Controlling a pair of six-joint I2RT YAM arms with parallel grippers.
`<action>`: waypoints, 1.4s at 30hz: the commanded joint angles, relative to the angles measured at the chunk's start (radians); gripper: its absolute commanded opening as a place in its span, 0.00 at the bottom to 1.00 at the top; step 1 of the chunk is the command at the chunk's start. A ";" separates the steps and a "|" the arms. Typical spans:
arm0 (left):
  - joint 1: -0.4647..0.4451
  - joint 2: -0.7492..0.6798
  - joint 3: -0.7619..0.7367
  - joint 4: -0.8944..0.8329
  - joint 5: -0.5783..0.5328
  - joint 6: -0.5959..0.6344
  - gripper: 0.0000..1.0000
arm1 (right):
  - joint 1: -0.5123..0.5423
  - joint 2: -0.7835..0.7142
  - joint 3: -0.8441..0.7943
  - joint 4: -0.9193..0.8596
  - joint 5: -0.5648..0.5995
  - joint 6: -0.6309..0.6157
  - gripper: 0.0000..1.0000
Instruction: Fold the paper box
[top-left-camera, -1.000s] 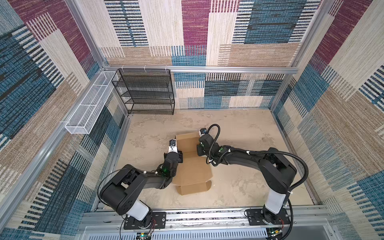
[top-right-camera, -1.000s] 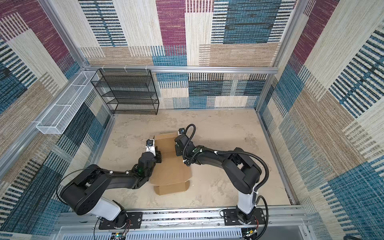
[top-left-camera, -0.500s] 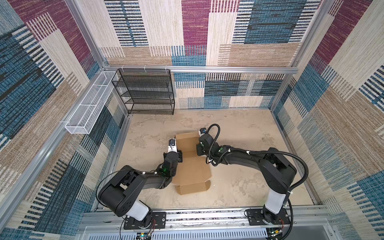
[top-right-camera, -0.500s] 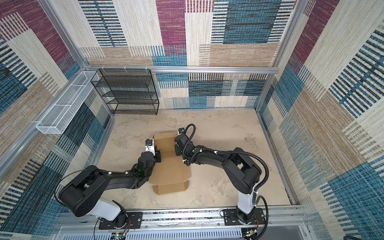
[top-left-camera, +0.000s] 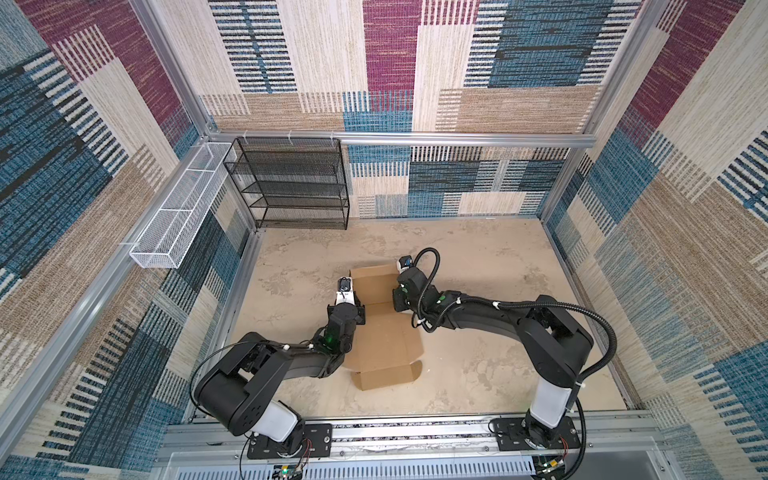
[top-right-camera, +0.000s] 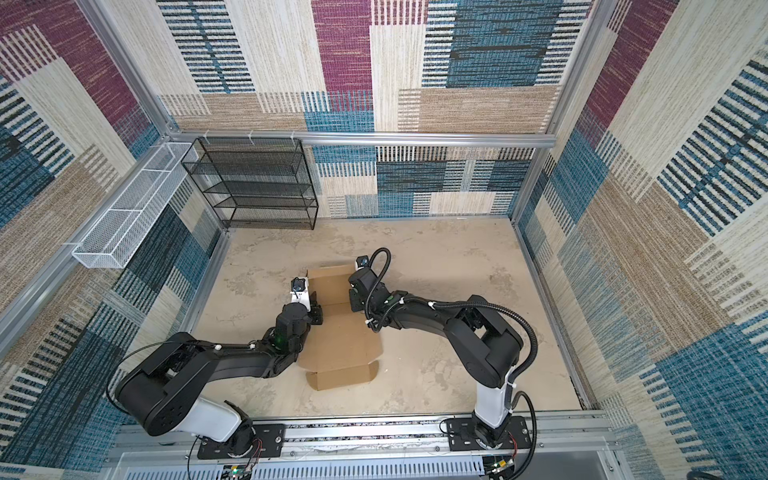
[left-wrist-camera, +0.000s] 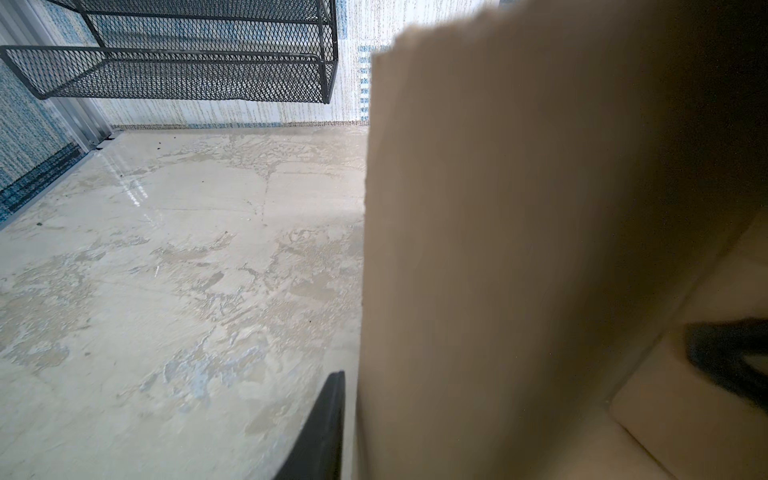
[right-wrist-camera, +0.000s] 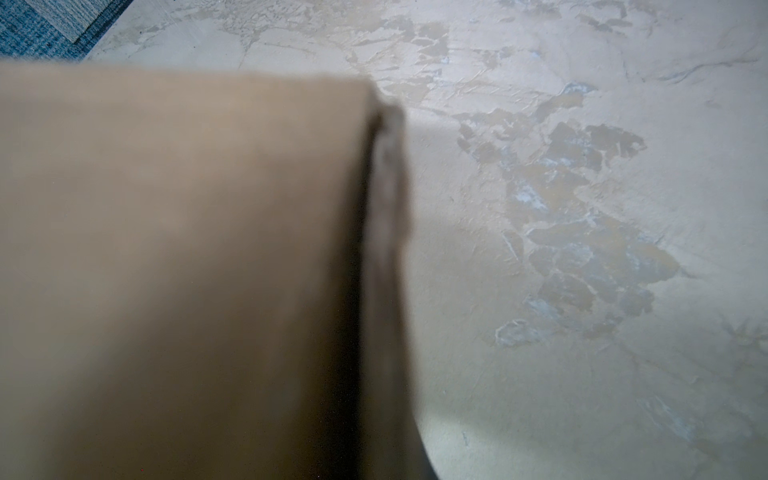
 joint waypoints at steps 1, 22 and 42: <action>0.000 -0.004 -0.002 0.010 -0.005 -0.010 0.28 | 0.002 -0.001 0.007 0.034 -0.013 0.003 0.00; 0.002 -0.059 0.004 -0.001 -0.019 0.019 0.42 | 0.003 0.008 0.017 0.020 -0.012 0.003 0.00; 0.003 0.010 0.041 0.043 -0.055 0.081 0.00 | 0.004 -0.003 0.008 0.025 -0.026 0.007 0.00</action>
